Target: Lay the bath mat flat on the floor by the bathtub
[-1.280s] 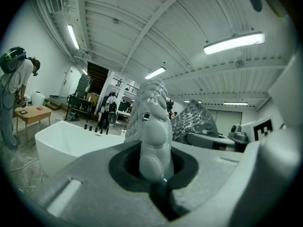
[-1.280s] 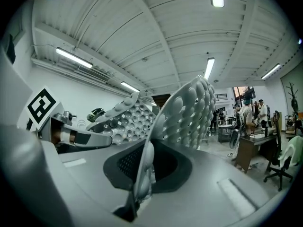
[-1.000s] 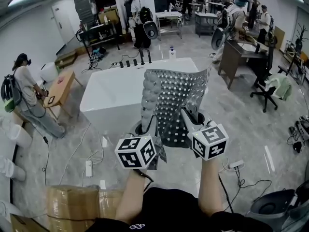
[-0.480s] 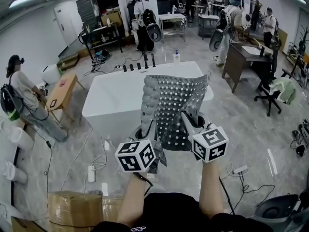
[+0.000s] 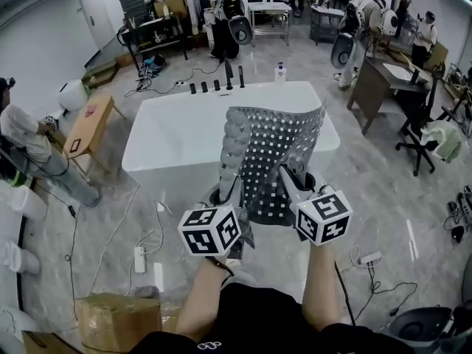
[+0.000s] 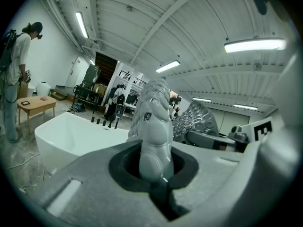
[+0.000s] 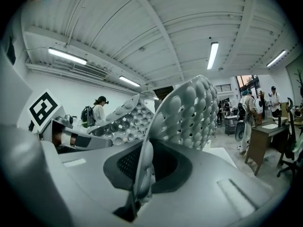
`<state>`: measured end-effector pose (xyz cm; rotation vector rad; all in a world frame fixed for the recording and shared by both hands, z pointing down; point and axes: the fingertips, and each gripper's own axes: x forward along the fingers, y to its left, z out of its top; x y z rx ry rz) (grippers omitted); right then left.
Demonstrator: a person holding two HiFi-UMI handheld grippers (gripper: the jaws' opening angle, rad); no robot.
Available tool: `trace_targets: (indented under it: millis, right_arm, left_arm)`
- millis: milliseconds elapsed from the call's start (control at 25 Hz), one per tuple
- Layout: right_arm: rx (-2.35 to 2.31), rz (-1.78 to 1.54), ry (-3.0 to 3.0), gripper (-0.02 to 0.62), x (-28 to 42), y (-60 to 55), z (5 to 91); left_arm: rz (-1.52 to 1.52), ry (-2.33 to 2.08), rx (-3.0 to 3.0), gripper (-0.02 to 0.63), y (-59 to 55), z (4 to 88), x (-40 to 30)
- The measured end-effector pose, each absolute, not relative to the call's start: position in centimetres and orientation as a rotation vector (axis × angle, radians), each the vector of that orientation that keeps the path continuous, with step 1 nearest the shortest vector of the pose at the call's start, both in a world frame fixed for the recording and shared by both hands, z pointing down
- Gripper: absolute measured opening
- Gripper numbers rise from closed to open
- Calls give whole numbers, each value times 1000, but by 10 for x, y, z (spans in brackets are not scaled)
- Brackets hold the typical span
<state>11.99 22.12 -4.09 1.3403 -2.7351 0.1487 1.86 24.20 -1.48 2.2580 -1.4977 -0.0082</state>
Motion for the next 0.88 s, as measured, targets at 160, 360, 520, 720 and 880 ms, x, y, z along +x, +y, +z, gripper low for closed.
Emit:
trace_targets:
  millis: [160,360,520,720,880]
  right_arm:
    - [1313,232,-2731,18,83,183,-21]
    - [1287,328,-2702,19,41,132,13]
    - [1255,406,-2643,20,10,100,37]
    - [1215,413,-2604,20,-27,66,45]
    - [1213,395,-2587,20,-41,50,41]
  left_arm:
    - [34,-1479,2215,23,205,2,-14]
    - [67,-1472,2149,23,158,33,-59]
    - [79,-1428,2077,23,126,56,-92]
    - [73,-1404,2049,23,89,66,-122]
    - [32,-1383,2033,23,70,67,-137]
